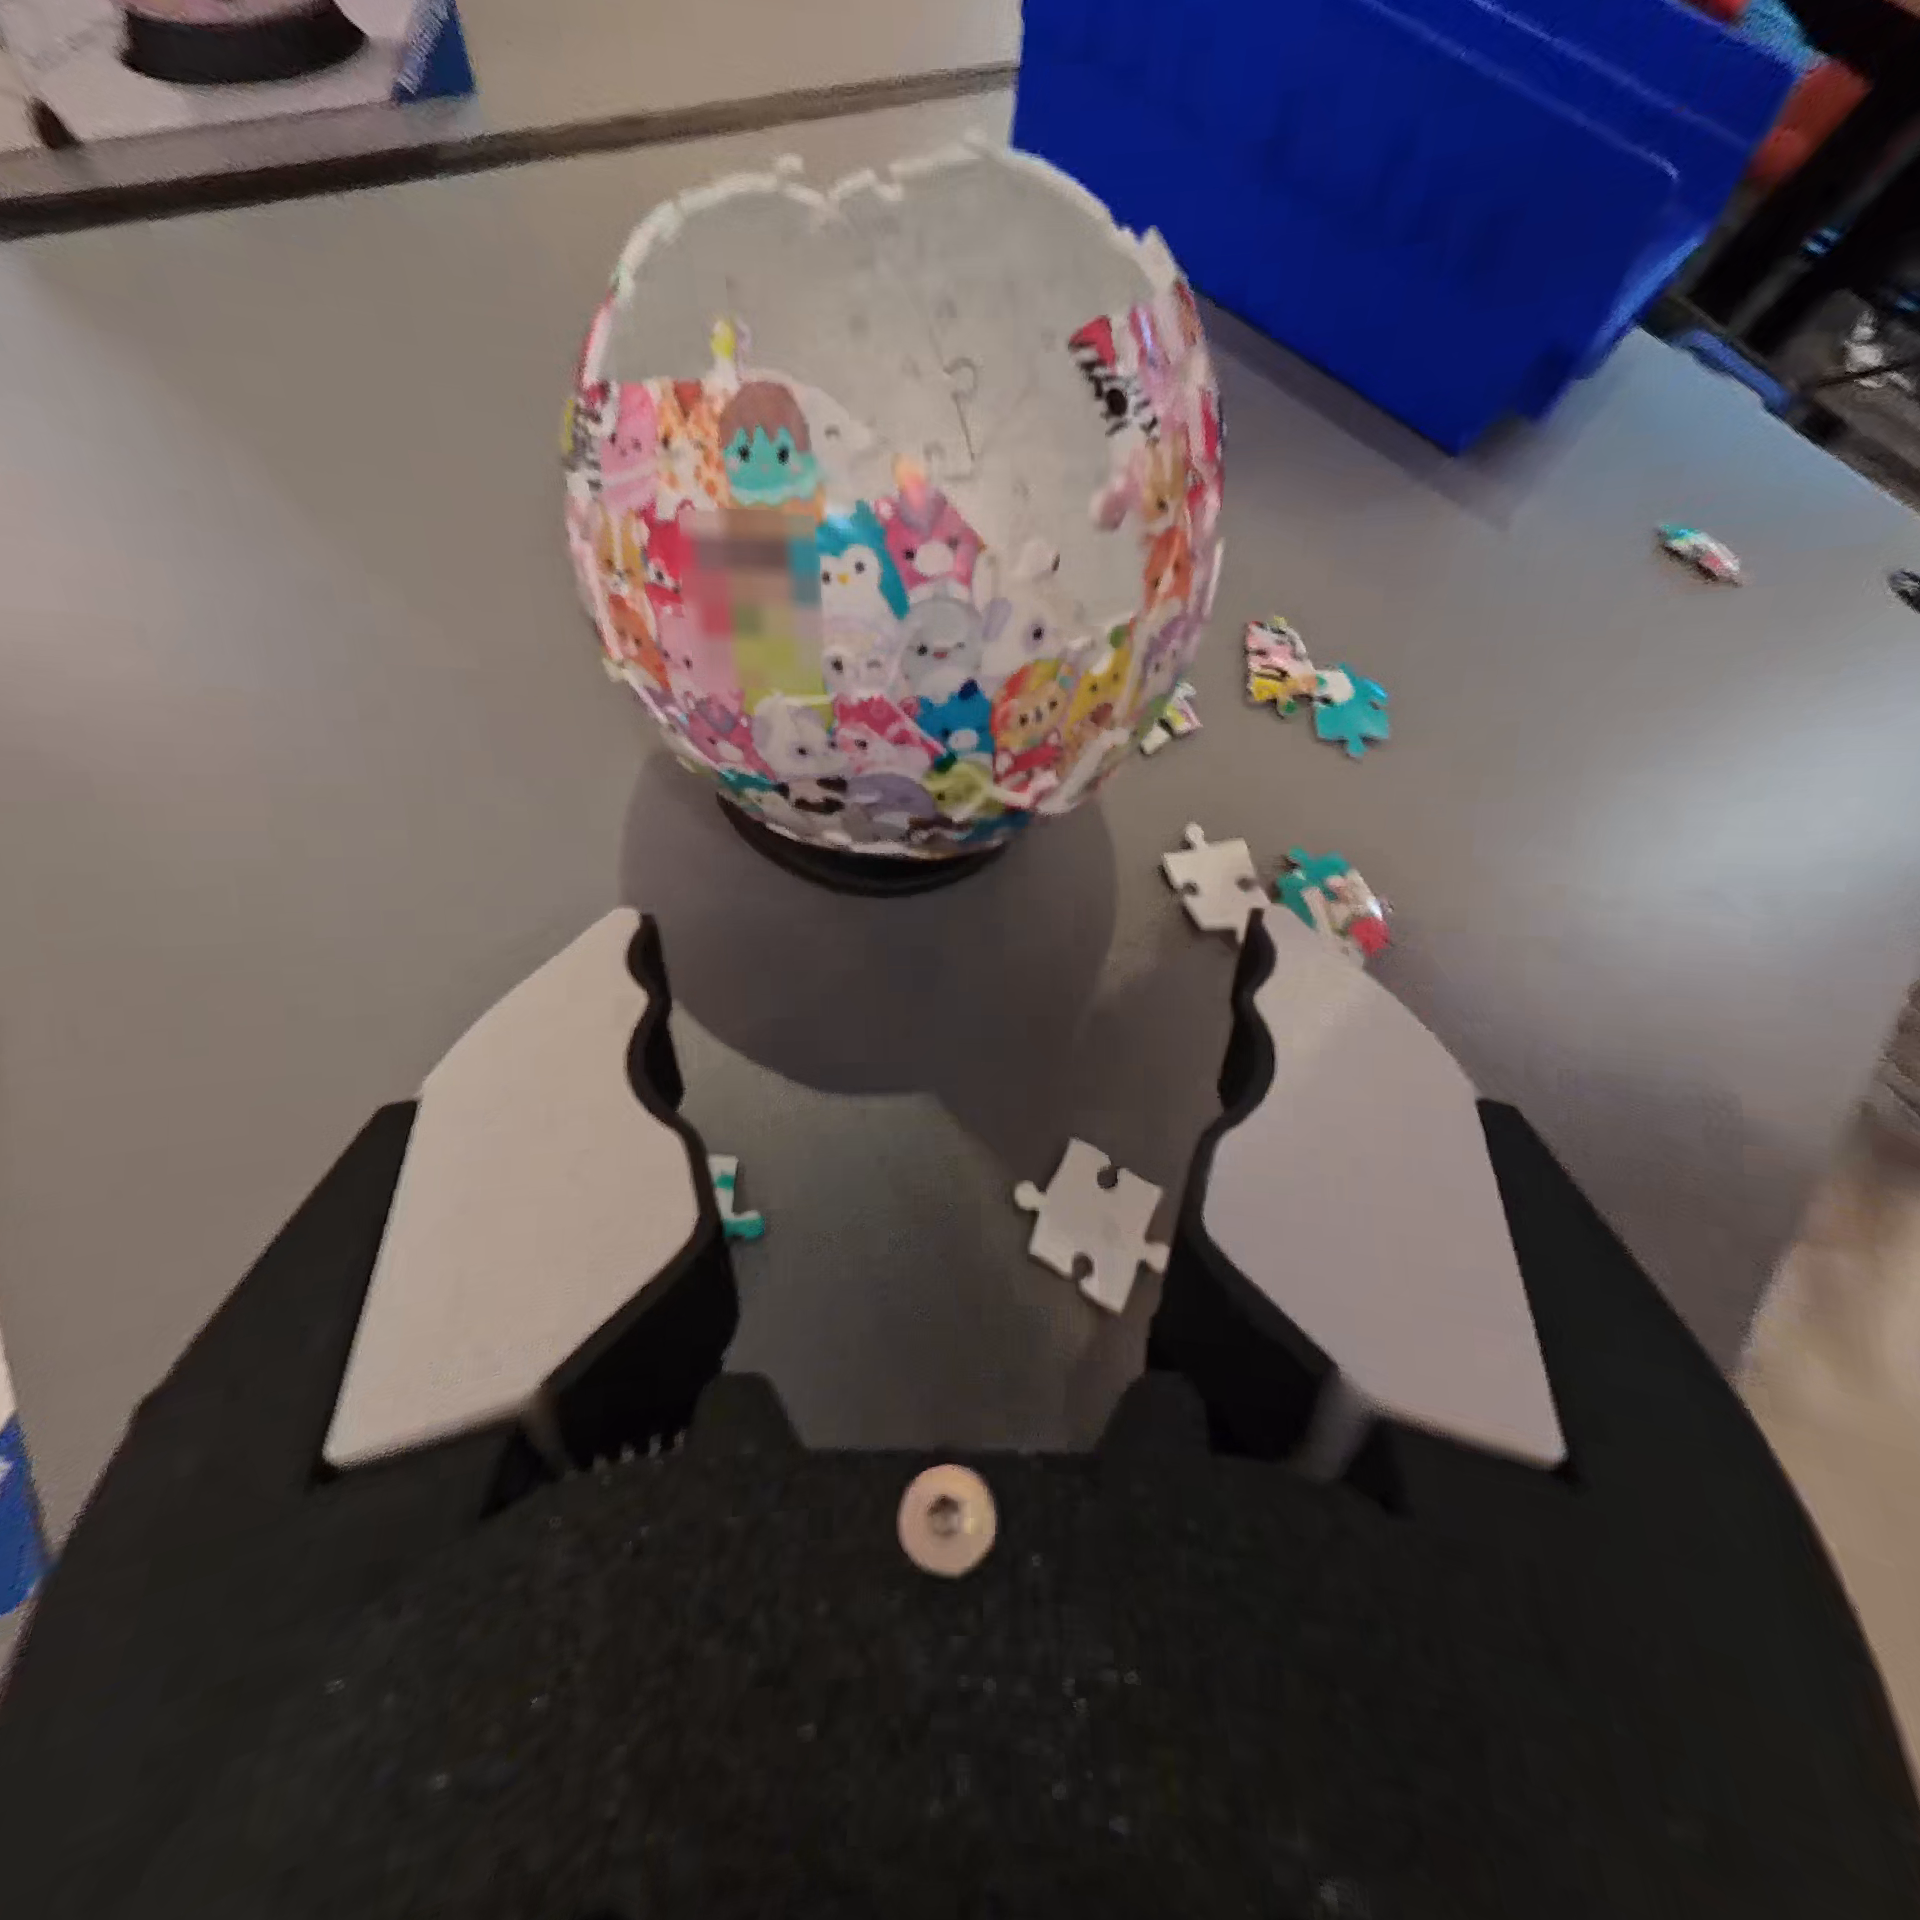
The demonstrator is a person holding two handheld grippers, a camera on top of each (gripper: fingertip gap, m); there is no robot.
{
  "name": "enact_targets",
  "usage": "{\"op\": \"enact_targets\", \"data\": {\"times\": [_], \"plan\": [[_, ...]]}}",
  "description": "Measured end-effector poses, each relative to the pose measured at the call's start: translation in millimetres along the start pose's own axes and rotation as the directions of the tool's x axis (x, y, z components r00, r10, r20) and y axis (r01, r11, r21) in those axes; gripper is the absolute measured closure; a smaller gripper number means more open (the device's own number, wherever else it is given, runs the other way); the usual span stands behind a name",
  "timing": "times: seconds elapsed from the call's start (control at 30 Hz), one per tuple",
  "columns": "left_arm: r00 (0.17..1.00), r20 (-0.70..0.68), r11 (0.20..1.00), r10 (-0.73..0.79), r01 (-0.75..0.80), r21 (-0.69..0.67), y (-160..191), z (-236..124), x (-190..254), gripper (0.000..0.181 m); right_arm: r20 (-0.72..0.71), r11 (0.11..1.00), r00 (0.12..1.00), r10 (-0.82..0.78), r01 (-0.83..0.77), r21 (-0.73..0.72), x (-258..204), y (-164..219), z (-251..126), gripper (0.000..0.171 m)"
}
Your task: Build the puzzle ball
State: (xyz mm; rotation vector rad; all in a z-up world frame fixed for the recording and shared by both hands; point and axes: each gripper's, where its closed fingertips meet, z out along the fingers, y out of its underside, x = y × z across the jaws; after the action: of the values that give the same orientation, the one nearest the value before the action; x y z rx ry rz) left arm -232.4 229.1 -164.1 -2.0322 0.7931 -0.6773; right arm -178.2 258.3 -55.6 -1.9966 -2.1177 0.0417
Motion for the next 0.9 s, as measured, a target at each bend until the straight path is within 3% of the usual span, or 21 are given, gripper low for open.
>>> {"op": "enact_targets", "data": {"times": [0.07, 0.13, 0.27, 0.4, 0.7, 0.9], "plan": [[0.995, -0.097, 1.0, -0.021, 0.02, -0.007, -1.9, -7.0, 1.1, 0.075, -0.086, 0.97, 0.986, 0.145, -0.124, 0.207, 6.2, 11.9, -8.0, 0.086], [0.98, -0.191, 0.998, -0.05, 0.043, -0.04, -5.8, -8.2, -2.0, 0.068, 0.07, 0.855, 0.931, 0.359, -0.358, 0.375, -4.1, 31.5, 7.0, 0.068], [0.917, -0.384, 0.984, -0.111, 0.048, -0.172, -13.3, 4.5, -5.2, 0.067, 0.432, 0.571, 0.73, 0.53, -0.683, 0.456, -20.4, 51.1, 61.2, 0.055], [0.882, -0.448, 0.956, -0.145, 0.007, -0.295, -15.8, 24.9, -4.5, 0.065, 0.612, 0.395, 0.61, 0.503, -0.792, 0.465, -14.9, 44.6, 84.2, 0.052], [0.91, -0.39, 0.951, -0.141, 0.014, -0.31, -16.5, 41.5, -9.0, 0.065, 0.635, 0.377, 0.596, 0.491, -0.803, 0.462, -0.1, 41.3, 101.0, 0.067], [0.91, -0.384, 0.952, -0.158, 0.038, -0.303, -17.6, 41.5, -9.3, 0.063, 0.674, 0.337, 0.565, 0.476, -0.825, 0.454, 5.2, 39.8, 102.7, 0.067]]}}
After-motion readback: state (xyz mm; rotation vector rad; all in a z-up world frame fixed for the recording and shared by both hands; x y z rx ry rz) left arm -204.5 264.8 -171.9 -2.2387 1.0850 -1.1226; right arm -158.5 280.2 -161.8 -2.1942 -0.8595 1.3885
